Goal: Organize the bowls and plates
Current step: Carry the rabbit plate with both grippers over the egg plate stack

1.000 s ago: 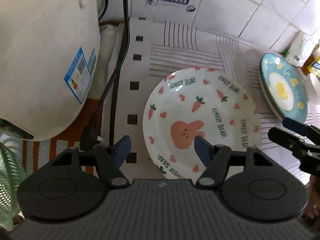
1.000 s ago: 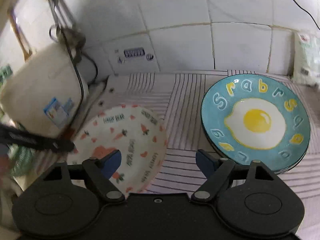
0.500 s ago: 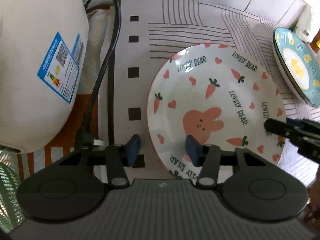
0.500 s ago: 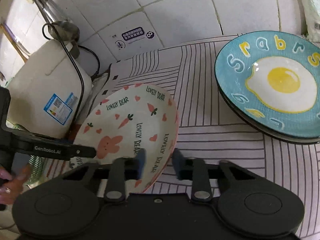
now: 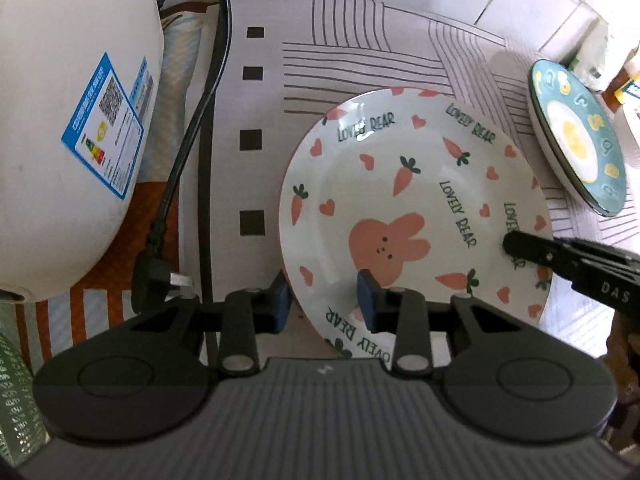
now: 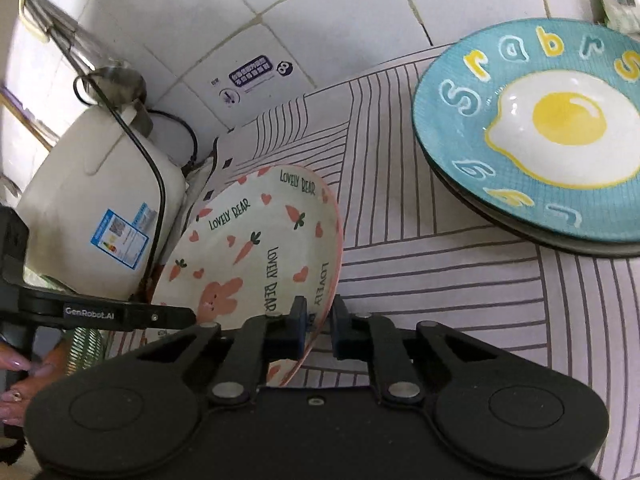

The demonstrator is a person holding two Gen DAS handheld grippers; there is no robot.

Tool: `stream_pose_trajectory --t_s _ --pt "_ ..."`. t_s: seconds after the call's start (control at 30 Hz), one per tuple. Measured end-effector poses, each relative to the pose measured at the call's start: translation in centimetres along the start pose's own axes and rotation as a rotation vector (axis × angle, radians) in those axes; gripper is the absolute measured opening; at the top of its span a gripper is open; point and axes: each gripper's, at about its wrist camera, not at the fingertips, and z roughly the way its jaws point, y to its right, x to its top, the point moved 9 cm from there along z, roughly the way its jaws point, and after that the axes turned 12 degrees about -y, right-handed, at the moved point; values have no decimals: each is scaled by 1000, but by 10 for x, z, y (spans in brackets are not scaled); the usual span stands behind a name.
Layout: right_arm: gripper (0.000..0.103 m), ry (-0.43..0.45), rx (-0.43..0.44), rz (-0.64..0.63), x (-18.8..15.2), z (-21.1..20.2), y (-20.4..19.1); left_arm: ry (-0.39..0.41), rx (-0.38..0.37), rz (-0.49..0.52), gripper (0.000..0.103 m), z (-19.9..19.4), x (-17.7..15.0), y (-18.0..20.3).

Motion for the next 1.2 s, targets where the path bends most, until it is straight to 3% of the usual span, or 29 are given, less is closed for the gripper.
stream_pose_trajectory --t_s 0.2,0.5,0.63,0.93,1.2 --pt "16 -1 -31 -82 4 -16 -5 31 -15 100 34 -14 -12 17" --pt "17 49 -31 -61 -3 -57 6 87 -41 167 33 -41 -5 56" --pt "18 91 -52 -58 -2 -83 11 123 -35 263 33 -57 4 83" --pt "19 172 -94 1 -5 -130 41 95 -53 409 33 -57 25 140" --pt "20 235 -133 68 -4 -156 71 64 -97 435 34 -36 54 179"
